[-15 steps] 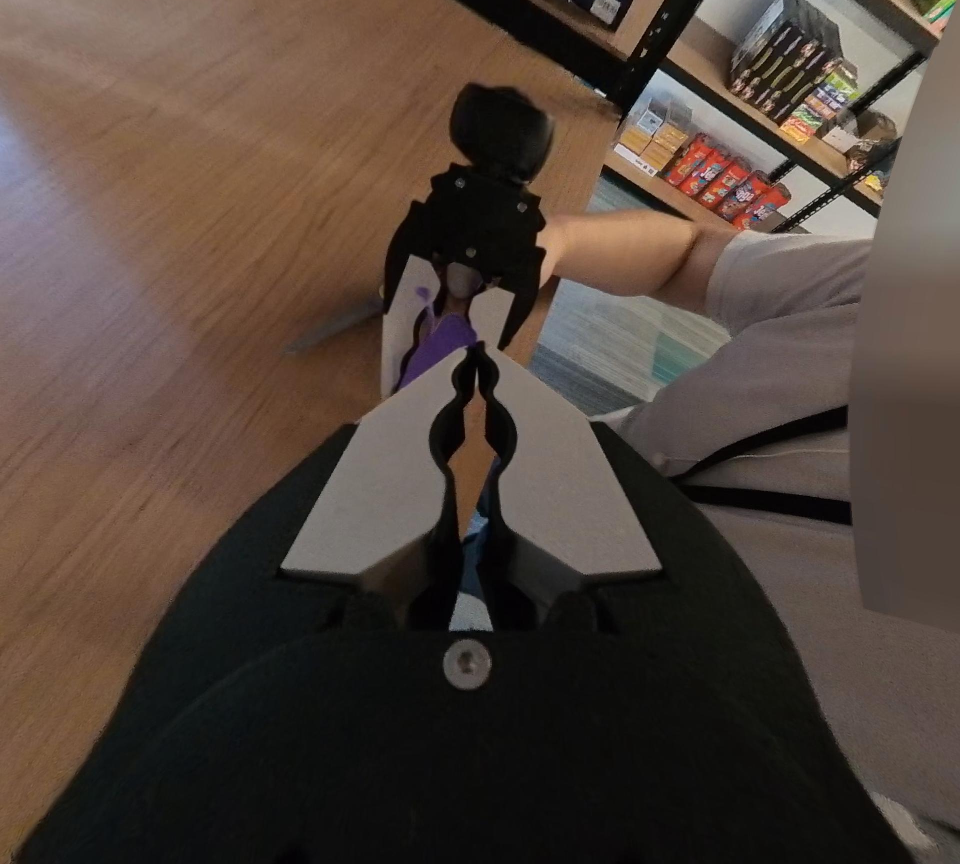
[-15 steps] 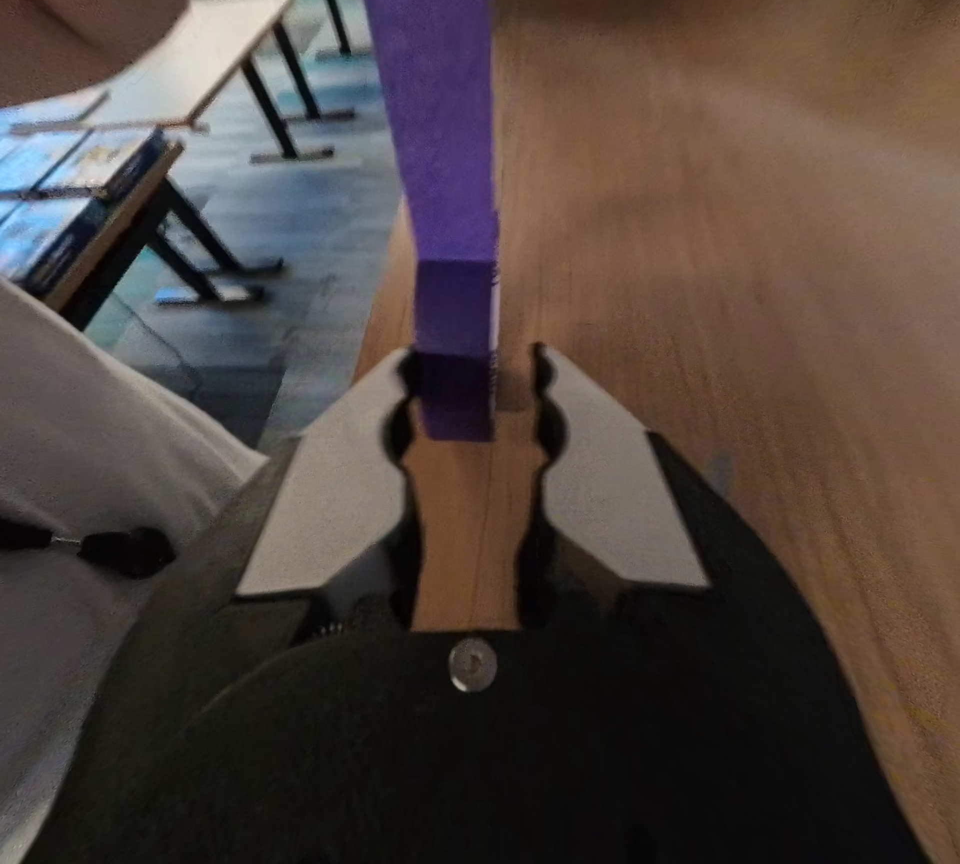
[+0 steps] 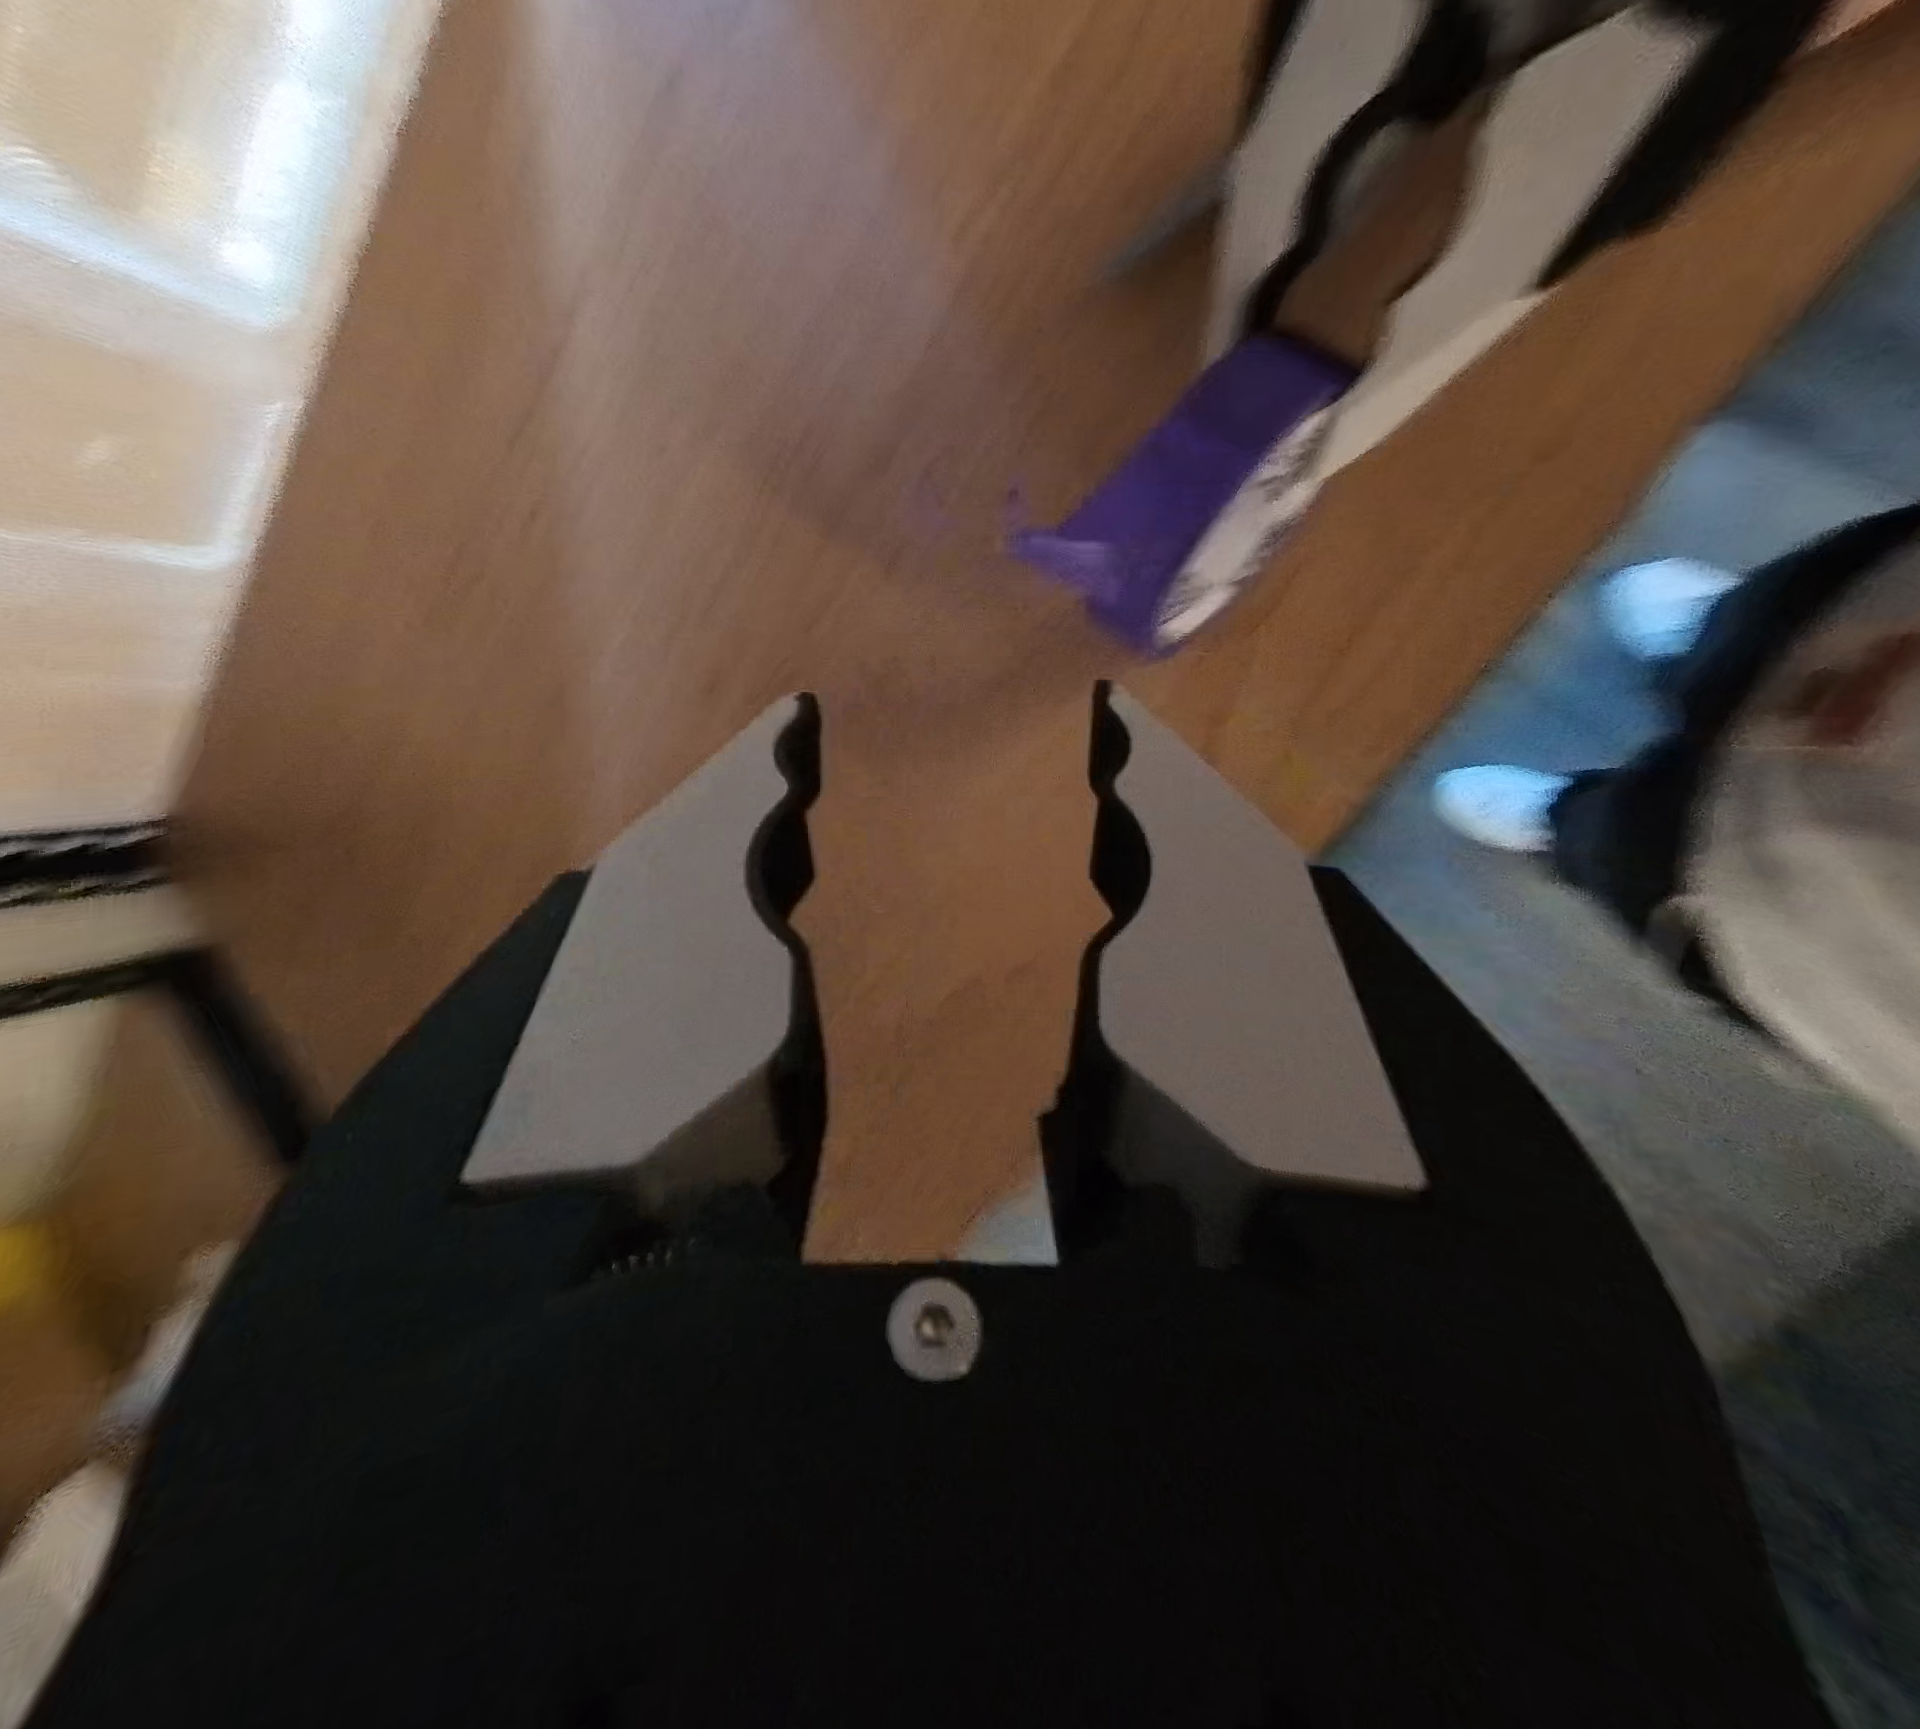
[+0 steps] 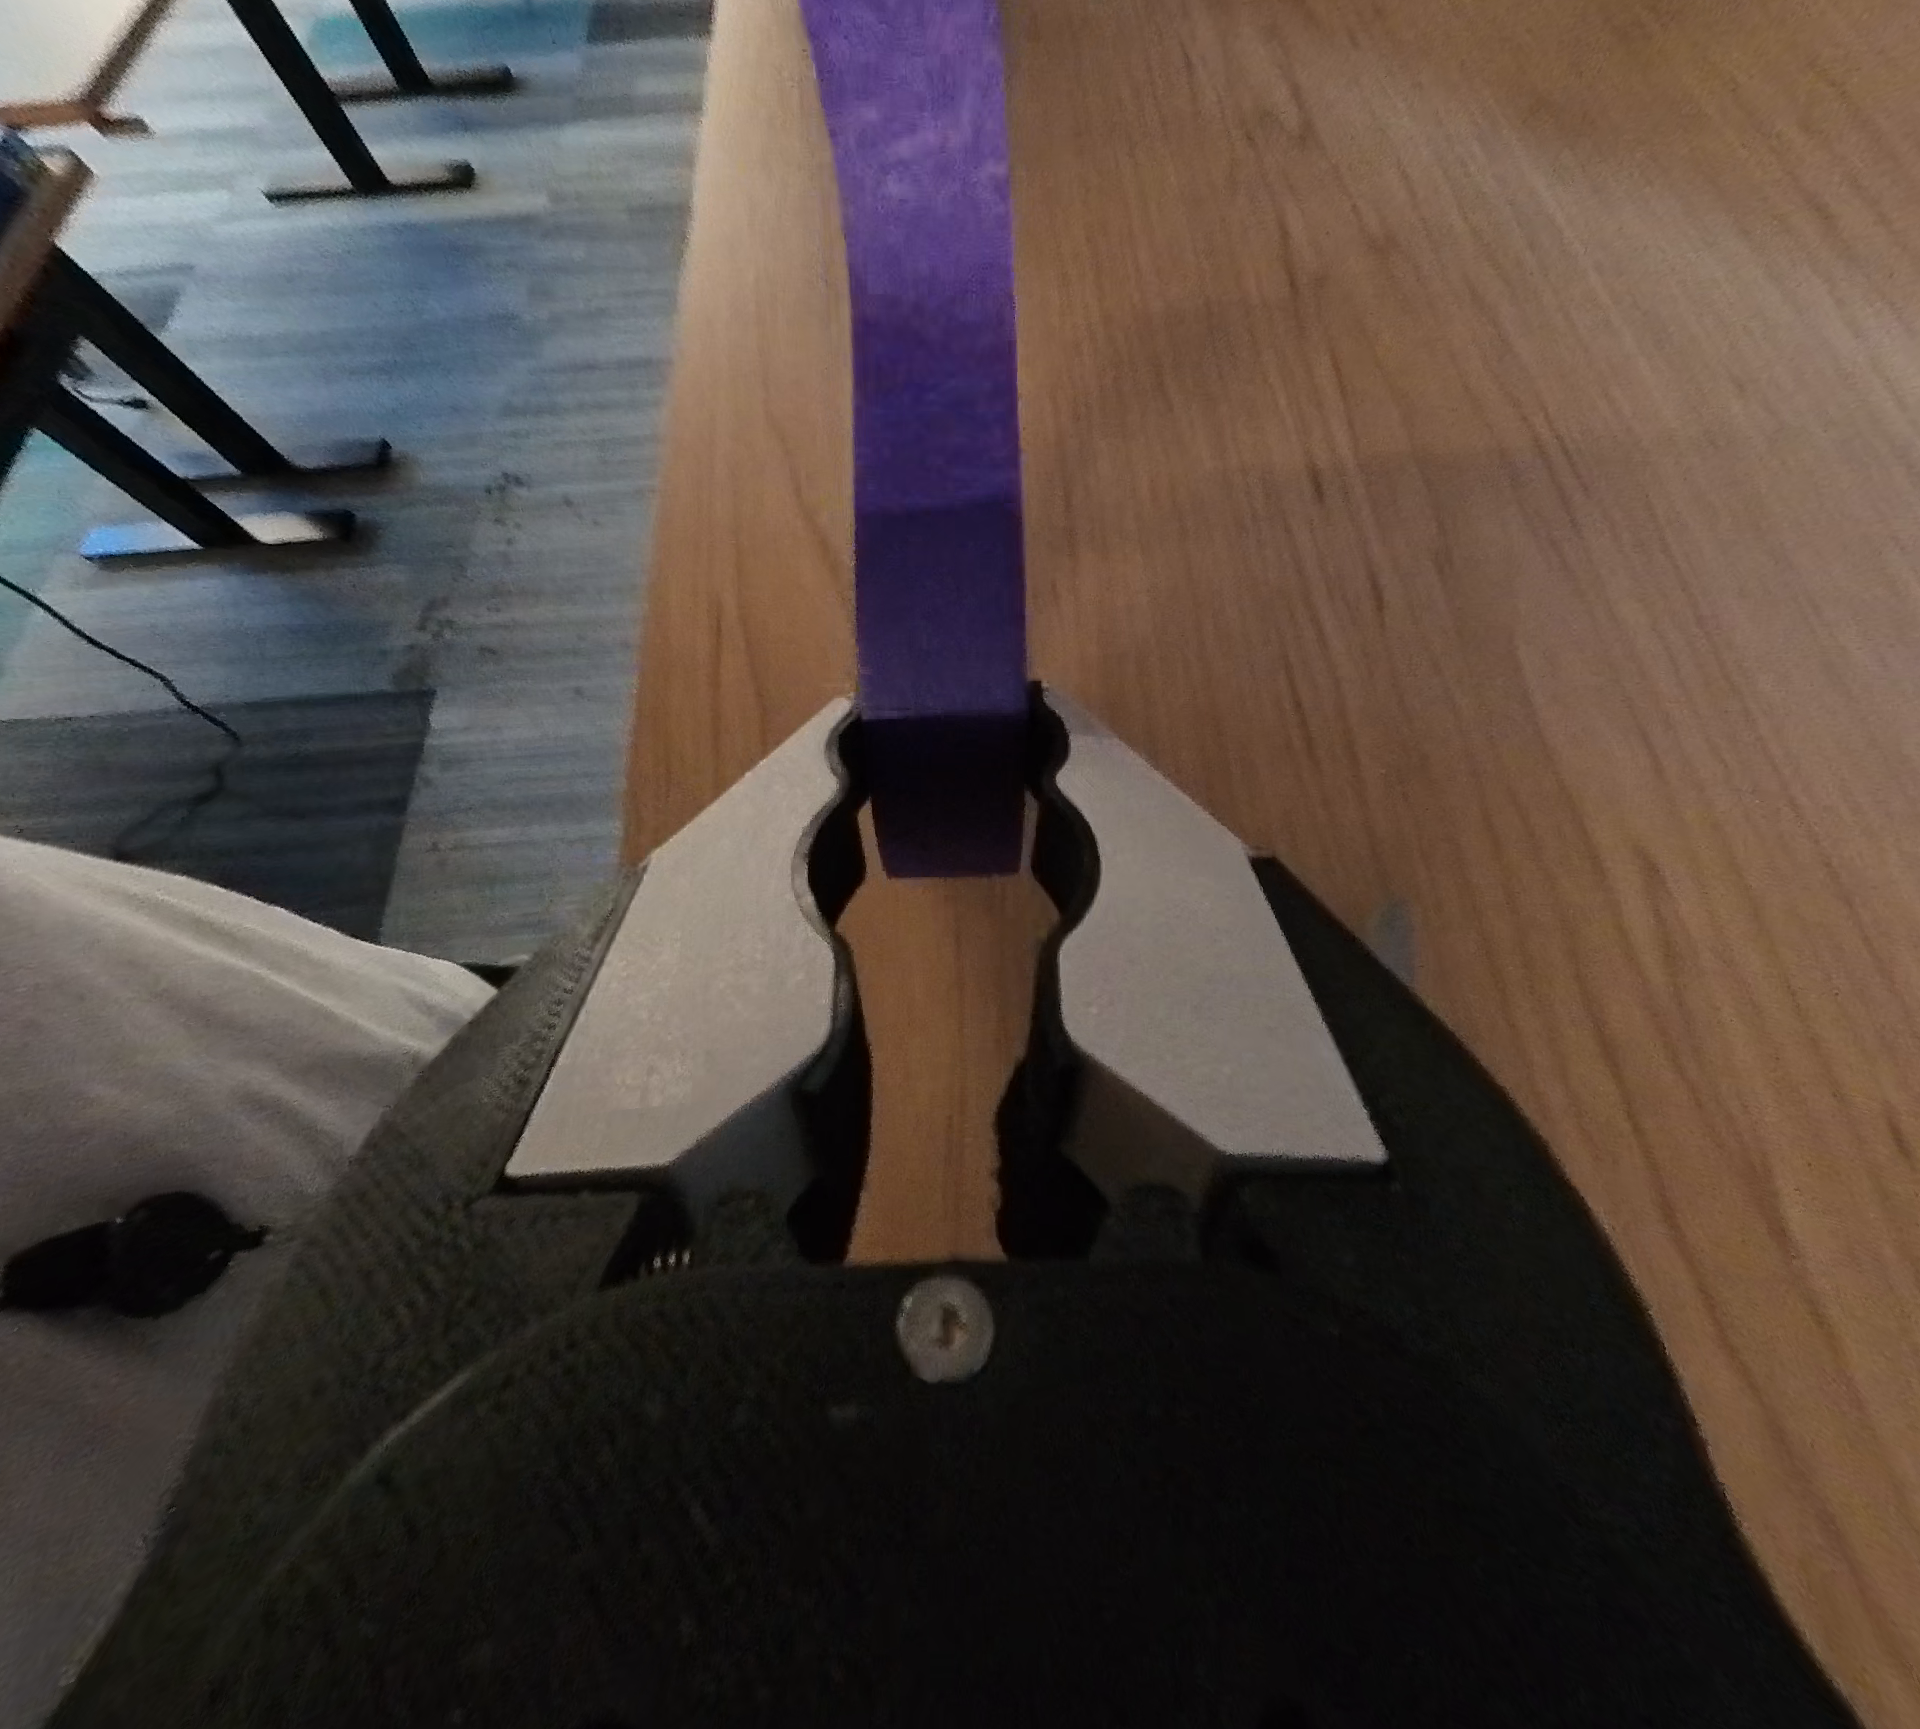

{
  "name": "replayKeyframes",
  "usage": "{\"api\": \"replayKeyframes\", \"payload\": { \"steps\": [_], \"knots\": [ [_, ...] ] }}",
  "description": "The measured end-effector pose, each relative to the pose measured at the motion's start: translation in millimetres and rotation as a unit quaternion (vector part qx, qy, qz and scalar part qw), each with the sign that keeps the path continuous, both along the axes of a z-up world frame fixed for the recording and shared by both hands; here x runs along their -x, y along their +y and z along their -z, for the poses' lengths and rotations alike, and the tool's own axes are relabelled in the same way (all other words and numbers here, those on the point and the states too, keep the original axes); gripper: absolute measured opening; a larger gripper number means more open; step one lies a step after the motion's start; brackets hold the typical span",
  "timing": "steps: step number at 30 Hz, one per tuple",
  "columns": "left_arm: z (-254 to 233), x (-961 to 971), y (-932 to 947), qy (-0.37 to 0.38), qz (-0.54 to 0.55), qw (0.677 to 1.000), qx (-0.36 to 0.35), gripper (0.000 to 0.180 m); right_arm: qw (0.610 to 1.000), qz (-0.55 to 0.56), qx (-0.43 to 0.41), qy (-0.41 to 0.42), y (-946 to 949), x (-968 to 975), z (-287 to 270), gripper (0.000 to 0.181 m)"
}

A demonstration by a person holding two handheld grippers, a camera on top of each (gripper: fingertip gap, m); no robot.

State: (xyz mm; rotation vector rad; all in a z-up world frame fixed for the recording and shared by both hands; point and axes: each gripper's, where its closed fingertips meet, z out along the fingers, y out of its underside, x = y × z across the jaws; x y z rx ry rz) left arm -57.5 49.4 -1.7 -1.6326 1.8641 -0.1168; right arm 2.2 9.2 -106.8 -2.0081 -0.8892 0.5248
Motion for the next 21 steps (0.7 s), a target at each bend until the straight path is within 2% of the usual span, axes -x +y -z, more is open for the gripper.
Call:
{"api": "replayKeyframes", "payload": {
  "steps": [2,4,7,10,15,17,18,19,21],
  "knots": [
    [-10.2,4.9,9.1,-0.004,-0.004,0.999,-0.054,0.055,1.0,0.008,0.003,-0.011,0.7,-2.0,2.5,0.027],
    [-12.9,1.3,-3.9,-0.043,0.005,0.999,-0.002,0.052,1.0,0.01,-0.001,-0.015,-0.2,-1.1,1.7,0.027],
    [-9.0,0.4,-17.8,-0.091,0.01,0.993,0.072,0.058,1.0,0.012,-0.018,-0.011,0.5,1.3,-2.3,0.027],
    [-1.9,7.4,-23.1,-0.133,0.008,0.984,0.115,0.059,1.0,0.017,-0.022,-0.006,-0.8,0.2,-4.3,0.048],
    [6.8,26.4,-28.6,-0.213,-0.008,0.962,0.17,0.058,0.999,0.035,-0.031,0.023,-15.3,-17.7,-21.9,0.062],
    [13.7,36.0,-33.8,-0.241,-0.015,0.951,0.193,0.058,0.997,0.055,-0.039,0.035,-31.0,-37.4,-33.0,0.062],
    [17.2,40.7,-36.8,-0.257,-0.019,0.944,0.204,0.058,0.996,0.071,-0.038,0.034,-41.2,-50.8,-35.2,0.056],
    [20.7,45.0,-41.1,-0.275,-0.023,0.936,0.217,0.058,0.995,0.093,-0.03,0.023,-52.1,-66.8,-32.2,0.048],
    [27.3,51.6,-53.6,-0.31,-0.024,0.919,0.242,0.058,0.987,0.159,-0.012,-0.016,-69.6,-105.5,-18.2,0.047]
  ]
}}
